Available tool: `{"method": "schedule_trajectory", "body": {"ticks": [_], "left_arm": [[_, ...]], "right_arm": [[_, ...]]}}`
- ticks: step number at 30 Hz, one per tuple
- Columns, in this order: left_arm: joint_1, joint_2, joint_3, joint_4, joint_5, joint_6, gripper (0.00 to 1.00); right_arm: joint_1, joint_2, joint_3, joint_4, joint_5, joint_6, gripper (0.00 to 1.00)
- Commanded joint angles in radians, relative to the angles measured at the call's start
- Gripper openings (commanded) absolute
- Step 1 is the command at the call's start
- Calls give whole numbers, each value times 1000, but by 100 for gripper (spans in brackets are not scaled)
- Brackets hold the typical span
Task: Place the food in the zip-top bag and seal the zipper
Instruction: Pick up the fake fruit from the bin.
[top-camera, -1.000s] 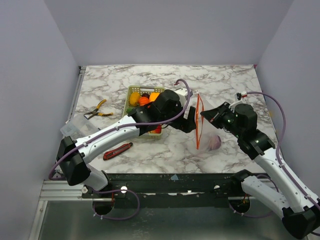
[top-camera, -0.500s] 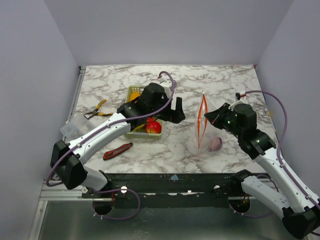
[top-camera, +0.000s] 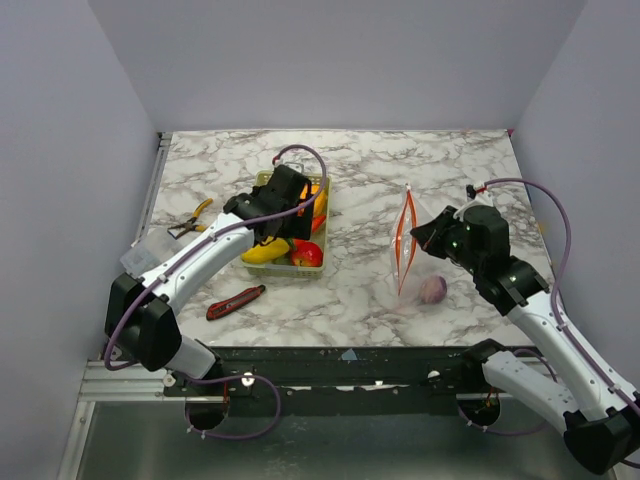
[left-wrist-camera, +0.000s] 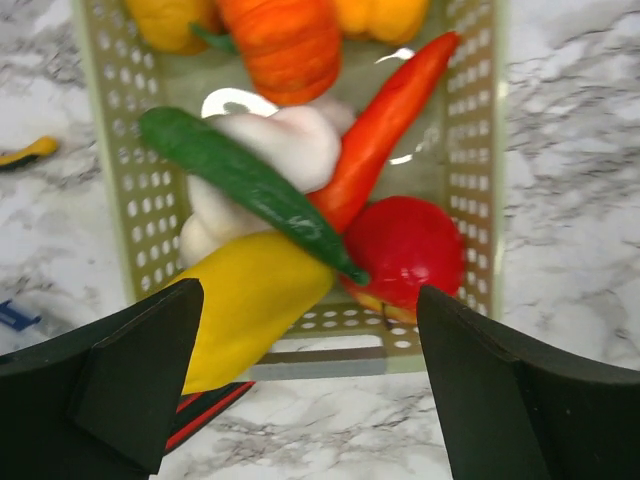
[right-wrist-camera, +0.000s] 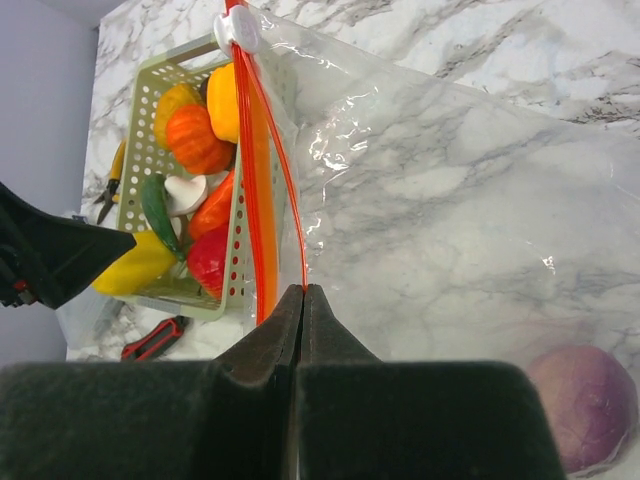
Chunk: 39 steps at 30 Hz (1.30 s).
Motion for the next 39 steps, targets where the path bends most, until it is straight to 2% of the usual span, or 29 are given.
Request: {"method": "schedule_trajectory", "body": {"ticks": [1,6,8,14,18,21,27,32,39], "left_arm": [[26,-41,-79,-81,-164,-41,91],[28,-189,-238,45,-47,170,94],[29,-203,-257,44,-65,229,95],[31,-116,-210,12,-106,295,95],[30,-27,-164,-14,-101,308,89],[31,-2,-167,6,-91,314,88],[30,62,-145,-6,-98,316,77],[31,98,-135,-13,-85,315,74],[29,50,-127,-18,-99,312,44]], "right_arm": [[5,-1,25,-19,14,-31,0],[5,-16,15,-20,12,-42,0],[5,-13,14,-18,5,-47,0],[5,-3,10,0,-13,-53,0],[5,1,12,-7,-20,-54,0],[6,-9,8,-17,-9,-54,0],[5,-8,1,-11,-6,-52,0],[6,-5,1,-4,-11,-45,0],[5,-5,-8,2,-14,-39,0]]}}
